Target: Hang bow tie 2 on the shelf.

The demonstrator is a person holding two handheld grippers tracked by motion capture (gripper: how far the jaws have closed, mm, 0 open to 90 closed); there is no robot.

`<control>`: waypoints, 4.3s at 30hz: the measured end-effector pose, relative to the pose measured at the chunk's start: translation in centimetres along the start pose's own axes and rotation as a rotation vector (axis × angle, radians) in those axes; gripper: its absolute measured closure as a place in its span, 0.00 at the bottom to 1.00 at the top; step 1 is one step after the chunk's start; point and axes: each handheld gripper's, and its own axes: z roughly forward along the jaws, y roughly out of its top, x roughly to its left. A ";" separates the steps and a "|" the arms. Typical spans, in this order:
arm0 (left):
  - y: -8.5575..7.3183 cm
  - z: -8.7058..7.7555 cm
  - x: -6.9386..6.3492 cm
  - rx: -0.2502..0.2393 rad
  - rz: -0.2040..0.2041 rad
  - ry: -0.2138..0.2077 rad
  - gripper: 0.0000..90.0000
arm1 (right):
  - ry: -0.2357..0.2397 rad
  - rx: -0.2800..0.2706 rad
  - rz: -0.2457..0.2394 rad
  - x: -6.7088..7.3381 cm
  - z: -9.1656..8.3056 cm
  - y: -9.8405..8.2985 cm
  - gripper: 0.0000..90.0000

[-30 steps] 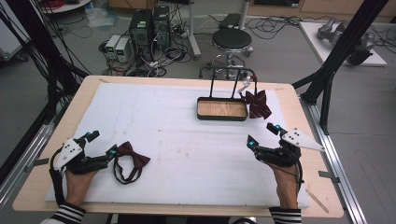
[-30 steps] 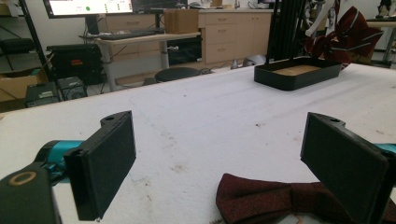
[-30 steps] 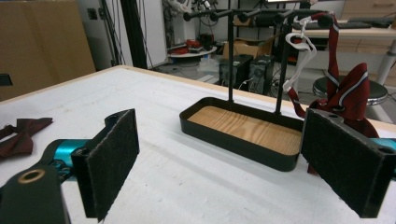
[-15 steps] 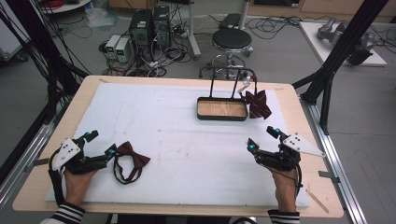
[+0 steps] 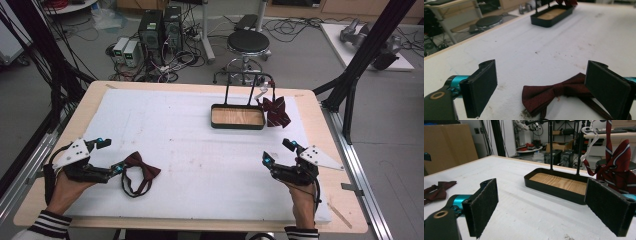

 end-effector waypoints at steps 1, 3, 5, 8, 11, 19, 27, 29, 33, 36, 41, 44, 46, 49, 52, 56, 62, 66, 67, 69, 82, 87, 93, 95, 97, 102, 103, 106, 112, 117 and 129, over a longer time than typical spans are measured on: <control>0.3 0.2 0.1 0.019 0.021 -0.015 0.13 | 0.000 0.000 0.009 0.1 0.0 -0.1 0.12; 0.9 0.6 0.3 0.056 0.058 -0.051 0.13 | -0.006 0.004 0.005 0.1 -0.1 -0.3 0.12; 1.4 1.0 0.5 0.089 0.087 -0.091 0.13 | -0.009 0.003 -0.006 0.2 -0.1 -0.3 0.12; 2.1 1.7 0.9 0.142 0.130 -0.172 0.13 | -0.014 -0.007 0.005 0.1 -0.3 -0.3 0.12; 2.6 2.4 1.4 0.209 0.179 -0.217 0.13 | -0.016 -0.010 0.019 -0.1 -0.5 -0.7 0.12; 3.5 4.6 1.8 0.336 0.304 -0.336 0.13 | -0.026 -0.008 0.037 -0.4 -1.1 -1.4 0.12; 3.4 6.6 1.9 0.462 0.381 -0.410 0.13 | -0.028 -0.009 0.032 -0.3 -1.3 -2.1 0.12; 3.5 7.0 2.0 0.484 0.393 -0.420 0.14 | -0.033 -0.019 0.032 -0.2 -1.3 -2.3 0.12; 3.3 7.8 2.2 0.524 0.406 -0.444 0.19 | -0.049 -0.036 0.006 -0.1 -1.3 -2.7 0.12; 3.2 8.4 2.1 0.548 0.434 -0.465 0.22 | -0.050 -0.039 0.000 -0.1 -1.2 -2.9 0.12; 3.0 9.3 2.2 0.583 0.448 -0.488 0.26 | -0.050 -0.039 0.001 -0.1 -1.1 -3.1 0.12; 2.8 9.6 2.3 0.592 0.471 -0.497 0.29 | -0.044 -0.043 0.005 0.0 -1.1 -3.1 0.12; 2.8 9.7 2.2 0.588 0.492 -0.507 0.32 | -0.045 -0.049 0.001 -0.1 -1.1 -3.1 0.12; 2.8 10.0 2.2 0.592 0.524 -0.525 0.35 | -0.045 -0.047 0.010 -0.1 -1.1 -3.2 0.12; 2.8 10.3 2.1 0.614 0.541 -0.557 0.40 | -0.044 -0.044 0.004 -0.1 -1.0 -3.3 0.12; 2.9 10.7 2.2 0.628 0.558 -0.574 0.44 | -0.041 -0.042 0.008 0.0 -0.9 -3.4 0.12; 2.8 10.8 2.3 0.629 0.544 -0.589 0.50 | -0.041 -0.035 0.009 0.0 -0.9 -3.5 0.12; 2.8 10.8 2.2 0.635 0.539 -0.585 0.53 | -0.041 -0.030 0.011 0.0 -0.8 -3.6 0.12; 2.8 10.9 2.2 0.641 0.542 -0.586 0.54 | -0.039 -0.032 0.008 0.0 -0.8 -3.6 0.12; 2.7 10.9 2.2 0.644 0.536 -0.587 0.56 | -0.041 -0.031 0.009 0.1 -0.7 -3.6 0.12; 2.8 11.0 2.3 0.686 0.508 -0.583 0.69 | -0.043 -0.021 0.007 0.1 -0.6 -3.7 0.12; 2.8 11.0 2.3 0.706 0.450 -0.566 0.81 | -0.049 -0.022 0.007 0.1 -0.6 -3.8 0.12; 2.9 10.9 2.2 0.721 0.419 -0.553 0.84 | -0.051 -0.012 0.010 0.0 -0.5 -4.1 0.12; 3.0 10.9 2.2 0.722 0.422 -0.550 0.85 | -0.052 -0.016 0.001 0.0 -0.5 -4.2 0.12; 2.9 10.8 2.2 0.717 0.411 -0.544 0.85 | -0.052 -0.010 0.004 0.0 -0.5 -4.2 0.12; 3.1 10.6 2.2 0.707 0.406 -0.537 0.85 | -0.055 -0.006 0.005 0.0 -0.4 -4.4 0.12; 3.2 10.6 2.2 0.706 0.409 -0.535 0.85 | -0.054 -0.002 0.012 0.1 -0.4 -4.4 0.12; 3.3 10.4 2.3 0.698 0.398 -0.528 0.85 | -0.055 -0.003 0.002 0.1 -0.3 -4.4 0.12; 3.6 10.1 2.4 0.690 0.375 -0.513 0.85 | -0.058 0.001 0.005 0.1 -0.2 -4.7 0.12; 4.2 9.7 2.5 0.685 0.345 -0.492 0.85 | -0.056 0.006 0.004 0.1 -0.1 -4.9 0.12; 6.0 8.9 2.7 0.582 0.297 -0.459 0.86 | -0.051 0.009 -0.001 0.3 0.0 -5.3 0.12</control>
